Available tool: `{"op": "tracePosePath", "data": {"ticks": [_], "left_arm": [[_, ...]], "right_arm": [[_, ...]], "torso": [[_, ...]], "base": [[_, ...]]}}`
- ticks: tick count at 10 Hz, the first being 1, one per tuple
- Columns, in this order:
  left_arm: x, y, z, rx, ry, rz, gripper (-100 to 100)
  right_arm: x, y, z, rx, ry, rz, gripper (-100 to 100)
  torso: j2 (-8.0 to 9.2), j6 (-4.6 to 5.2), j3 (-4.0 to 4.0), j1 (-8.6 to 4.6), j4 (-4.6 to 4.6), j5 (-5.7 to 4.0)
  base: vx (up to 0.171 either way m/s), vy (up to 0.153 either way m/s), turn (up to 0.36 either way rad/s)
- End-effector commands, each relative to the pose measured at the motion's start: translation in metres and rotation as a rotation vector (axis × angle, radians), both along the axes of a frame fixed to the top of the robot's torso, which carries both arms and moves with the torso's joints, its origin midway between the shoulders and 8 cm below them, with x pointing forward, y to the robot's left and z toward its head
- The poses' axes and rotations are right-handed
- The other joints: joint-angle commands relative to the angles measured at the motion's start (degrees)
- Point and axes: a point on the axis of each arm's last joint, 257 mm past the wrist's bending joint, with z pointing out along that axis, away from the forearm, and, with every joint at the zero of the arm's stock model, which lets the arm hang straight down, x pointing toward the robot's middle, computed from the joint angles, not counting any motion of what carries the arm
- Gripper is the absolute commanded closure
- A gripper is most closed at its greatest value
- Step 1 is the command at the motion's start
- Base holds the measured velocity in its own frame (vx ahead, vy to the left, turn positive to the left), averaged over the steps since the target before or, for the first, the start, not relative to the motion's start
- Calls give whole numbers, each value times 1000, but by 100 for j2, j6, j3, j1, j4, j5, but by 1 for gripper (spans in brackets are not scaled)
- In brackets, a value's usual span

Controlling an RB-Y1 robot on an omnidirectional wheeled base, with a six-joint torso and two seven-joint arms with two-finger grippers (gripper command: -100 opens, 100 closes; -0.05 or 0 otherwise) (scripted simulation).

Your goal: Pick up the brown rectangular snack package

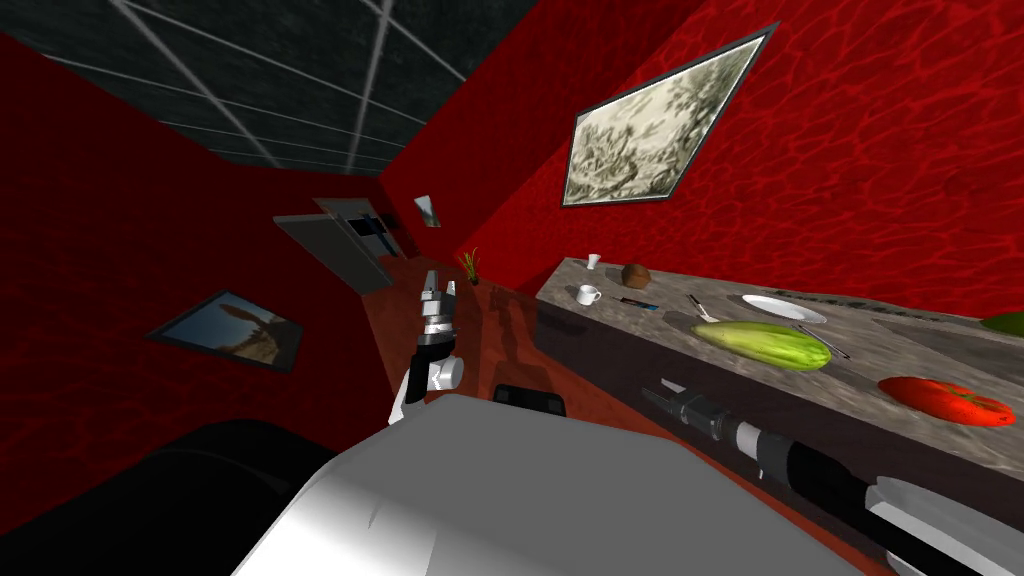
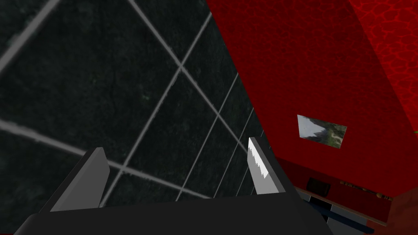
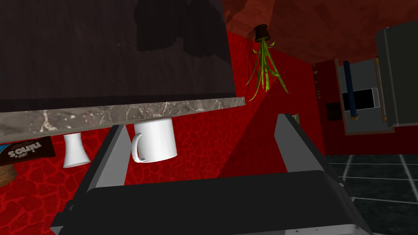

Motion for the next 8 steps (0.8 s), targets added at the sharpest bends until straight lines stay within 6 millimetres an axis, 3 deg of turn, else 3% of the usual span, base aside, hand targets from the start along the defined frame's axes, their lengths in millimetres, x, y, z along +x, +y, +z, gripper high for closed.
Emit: {"op": "tracePosePath", "data": {"ticks": [1,2,3,4,6,7,8], "left_arm": [[0,0,0,0,0,0,0],[0,0,0,0,0,0,0],[0,0,0,0,0,0,0],[0,0,0,0,0,0,0],[0,0,0,0,0,0,0],[0,0,0,0,0,0,0],[0,0,0,0,0,0,0]], "right_arm": [[-13,-24,-7,-74,49,18,-100],[-13,-26,-6,-82,51,24,-100],[-24,-48,-10,-142,93,37,-100],[-23,-49,-9,-147,94,40,-100],[-44,-89,-13,-251,171,59,-100],[-42,-93,-9,-268,174,70,-100],[-52,-113,-9,-317,212,80,-100]], "torso": [[0,0,0,0,0,0],[-6,-5,-3,-2,-1,0],[-3,0,-2,-3,-1,0],[-7,-5,-4,-4,-1,-1],[-7,-4,-4,-6,-1,-1],[-21,-6,-12,-12,-4,-3],[-19,0,-12,-14,-5,-3]], "base": [[51,19,176],[43,9,93],[50,12,167],[44,4,108],[75,-6,228],[81,-24,103],[78,-18,188]]}}
